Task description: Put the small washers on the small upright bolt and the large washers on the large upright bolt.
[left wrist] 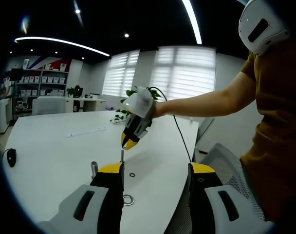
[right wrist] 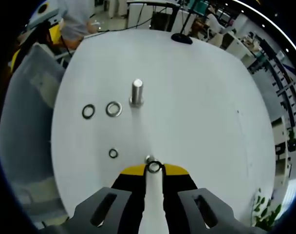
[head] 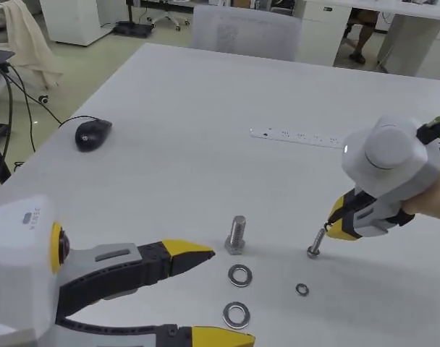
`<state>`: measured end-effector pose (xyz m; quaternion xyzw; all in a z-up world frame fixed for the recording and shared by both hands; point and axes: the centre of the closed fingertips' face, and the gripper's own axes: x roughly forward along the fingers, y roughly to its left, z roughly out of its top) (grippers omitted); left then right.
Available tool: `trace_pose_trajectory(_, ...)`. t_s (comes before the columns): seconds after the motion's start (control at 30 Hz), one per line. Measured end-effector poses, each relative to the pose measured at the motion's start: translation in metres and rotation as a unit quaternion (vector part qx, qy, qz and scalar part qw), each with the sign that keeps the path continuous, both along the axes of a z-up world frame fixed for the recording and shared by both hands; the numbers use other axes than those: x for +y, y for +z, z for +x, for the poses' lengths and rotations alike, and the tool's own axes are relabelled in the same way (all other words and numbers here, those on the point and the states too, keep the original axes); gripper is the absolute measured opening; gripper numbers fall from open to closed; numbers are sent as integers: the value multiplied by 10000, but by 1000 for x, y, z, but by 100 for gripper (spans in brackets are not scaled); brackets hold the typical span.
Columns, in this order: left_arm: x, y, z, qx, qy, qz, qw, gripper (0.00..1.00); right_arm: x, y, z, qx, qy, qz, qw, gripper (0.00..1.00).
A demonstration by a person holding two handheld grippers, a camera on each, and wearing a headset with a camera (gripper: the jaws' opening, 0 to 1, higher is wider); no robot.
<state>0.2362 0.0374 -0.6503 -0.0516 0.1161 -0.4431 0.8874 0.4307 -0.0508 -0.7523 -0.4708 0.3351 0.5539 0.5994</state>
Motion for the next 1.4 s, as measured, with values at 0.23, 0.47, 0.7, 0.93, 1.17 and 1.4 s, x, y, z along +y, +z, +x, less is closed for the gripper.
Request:
trace_pose_trajectory(0.23,2,-1,1,28,37,-15,10000,52,4,-5,2,40,67,-46,10000,12)
trace_pose_trajectory(0.47,4,-4,2,60,81,-34,9999,52,3,-10,4,43,102,-123,9999,12)
trace_pose_trajectory(0.7,4,-4,2,74,114,-56,9999,52,3,-17,3,74,193,-215,9996,12)
trace_pose_trajectory(0.93,5,-5,3,94,133,-47,9999,52,2,-27,5,129,208,-231,9994,12)
trace_pose_trajectory(1.17,5,-8,3,141,154,-33,9998,52,1,-42,4,176,165,-219,9995,12)
trace_pose_trajectory(1.4,7,-10,4,184,184,-15,9997,51,1,-53,5,201,157,-227,9994,13)
